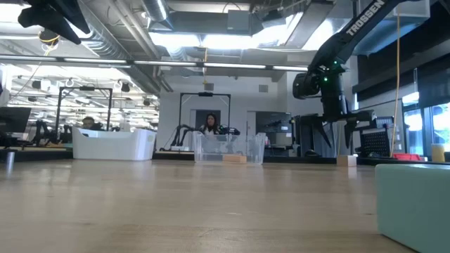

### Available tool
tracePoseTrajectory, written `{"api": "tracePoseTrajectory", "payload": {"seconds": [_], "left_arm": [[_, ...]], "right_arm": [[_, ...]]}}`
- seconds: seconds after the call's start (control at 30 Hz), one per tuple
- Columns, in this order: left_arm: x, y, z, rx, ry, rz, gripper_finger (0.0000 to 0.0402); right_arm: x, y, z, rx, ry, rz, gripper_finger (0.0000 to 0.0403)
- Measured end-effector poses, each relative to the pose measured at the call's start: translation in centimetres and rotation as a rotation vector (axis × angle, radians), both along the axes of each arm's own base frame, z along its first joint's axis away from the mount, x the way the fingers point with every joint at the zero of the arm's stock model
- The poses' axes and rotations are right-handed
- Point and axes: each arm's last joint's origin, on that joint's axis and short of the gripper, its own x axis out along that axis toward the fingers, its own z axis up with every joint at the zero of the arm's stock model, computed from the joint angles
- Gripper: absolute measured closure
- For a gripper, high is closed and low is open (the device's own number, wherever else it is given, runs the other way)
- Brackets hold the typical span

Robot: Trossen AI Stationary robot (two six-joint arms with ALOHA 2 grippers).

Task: Sort & place blocks by color
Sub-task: Put the brown block into the black bin

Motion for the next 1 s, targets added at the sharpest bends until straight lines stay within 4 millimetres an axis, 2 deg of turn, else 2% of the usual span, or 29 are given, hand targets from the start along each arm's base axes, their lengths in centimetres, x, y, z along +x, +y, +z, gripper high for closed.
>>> {"api": "tracePoseTrajectory", "payload": {"seconds": [0.17,0.6,1.0], "left_arm": [[0.0,0.0,0.0,0.0,0.001,-0.001,0.0211],[0.0,0.0,0.0,0.029,0.025,-0.032,0.0211],[-0.1,0.0,0.0,0.027,0.022,-0.032,0.0211]], "right_arm": [[-0.1,0.3,-0.4,0.016,-0.017,-0.047,0.0192],[-1.9,1.9,-4.9,0.031,-0.118,-0.172,0.0192],[-1.7,1.6,-4.7,0.013,-0.063,-0.104,0.0192]]}}
